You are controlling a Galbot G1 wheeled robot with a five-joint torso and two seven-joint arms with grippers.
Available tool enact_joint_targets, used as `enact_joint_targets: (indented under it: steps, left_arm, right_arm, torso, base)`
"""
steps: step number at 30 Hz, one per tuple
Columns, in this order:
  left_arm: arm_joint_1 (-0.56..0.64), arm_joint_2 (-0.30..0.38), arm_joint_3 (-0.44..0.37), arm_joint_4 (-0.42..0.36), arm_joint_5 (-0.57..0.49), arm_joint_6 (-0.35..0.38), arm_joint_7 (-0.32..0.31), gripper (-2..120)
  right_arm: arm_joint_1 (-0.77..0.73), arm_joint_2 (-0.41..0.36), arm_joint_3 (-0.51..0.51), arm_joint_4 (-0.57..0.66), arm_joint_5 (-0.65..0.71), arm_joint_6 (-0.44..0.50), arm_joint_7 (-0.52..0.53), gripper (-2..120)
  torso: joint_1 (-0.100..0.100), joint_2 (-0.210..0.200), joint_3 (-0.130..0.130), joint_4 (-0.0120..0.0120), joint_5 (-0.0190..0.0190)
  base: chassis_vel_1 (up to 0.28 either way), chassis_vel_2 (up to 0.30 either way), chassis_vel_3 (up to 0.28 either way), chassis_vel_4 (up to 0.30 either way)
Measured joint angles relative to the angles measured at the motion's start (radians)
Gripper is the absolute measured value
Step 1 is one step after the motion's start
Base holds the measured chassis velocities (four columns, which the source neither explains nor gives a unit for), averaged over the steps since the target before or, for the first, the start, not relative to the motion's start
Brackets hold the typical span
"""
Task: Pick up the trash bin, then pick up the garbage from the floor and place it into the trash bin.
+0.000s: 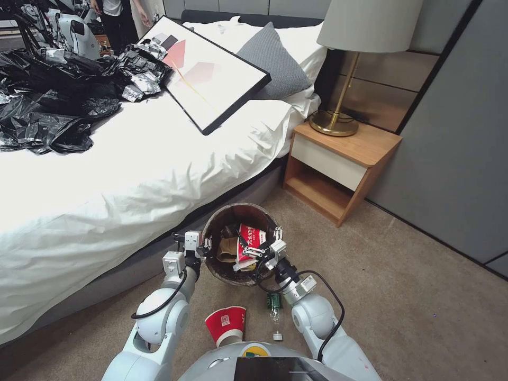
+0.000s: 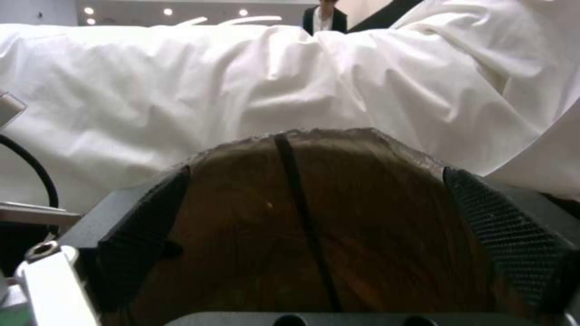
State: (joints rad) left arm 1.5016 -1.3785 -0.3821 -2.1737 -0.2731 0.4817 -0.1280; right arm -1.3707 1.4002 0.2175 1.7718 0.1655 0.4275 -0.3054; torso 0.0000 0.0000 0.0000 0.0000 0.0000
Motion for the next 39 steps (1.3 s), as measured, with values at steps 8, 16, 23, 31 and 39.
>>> enact_joint_targets:
  steps: [8, 16, 23, 31, 39]
  left_arm:
    - [-0.003, 0.001, 0.0, 0.0, -0.002, 0.002, 0.0, 3]
    - [-0.004, 0.001, -0.002, 0.004, -0.002, 0.002, 0.0, 3]
    - [0.001, 0.001, -0.009, 0.006, -0.001, 0.002, -0.001, 3]
    - [0.005, 0.004, -0.025, -0.003, -0.004, -0.001, 0.0, 3]
    - [0.011, 0.012, -0.041, -0.015, -0.016, -0.002, 0.0, 3]
  right_arm:
    - [0.0, -0.003, 0.002, 0.013, -0.001, -0.004, 0.0, 100]
    - [-0.004, -0.001, 0.009, 0.067, -0.016, 0.002, 0.01, 100]
    - [-0.052, 0.006, 0.103, 0.326, -0.119, -0.06, 0.158, 100]
    - [-0.177, 0.024, 0.2, 0.387, -0.191, -0.117, 0.339, 100]
    - [-0.236, 0.035, 0.224, 0.313, -0.191, -0.105, 0.371, 100]
  torso:
    - [0.0, 0.0, 0.0, 0.0, 0.0]
    - [0.0, 0.0, 0.0, 0.0, 0.0001]
    - [0.0, 0.0, 0.0, 0.0001, -0.0001]
    - [0.0, 0.0, 0.0, 0.0, 0.0]
    - [0.0, 0.0, 0.0, -0.0001, 0.0001]
  base:
    - [0.0, 0.0, 0.0, 0.0]
    - [0.0, 0.0, 0.0, 0.0]
    - [0.0, 0.0, 0.0, 0.0]
    - [0.0, 0.0, 0.0, 0.0]
    - [0.0, 0.0, 0.0, 0.0]
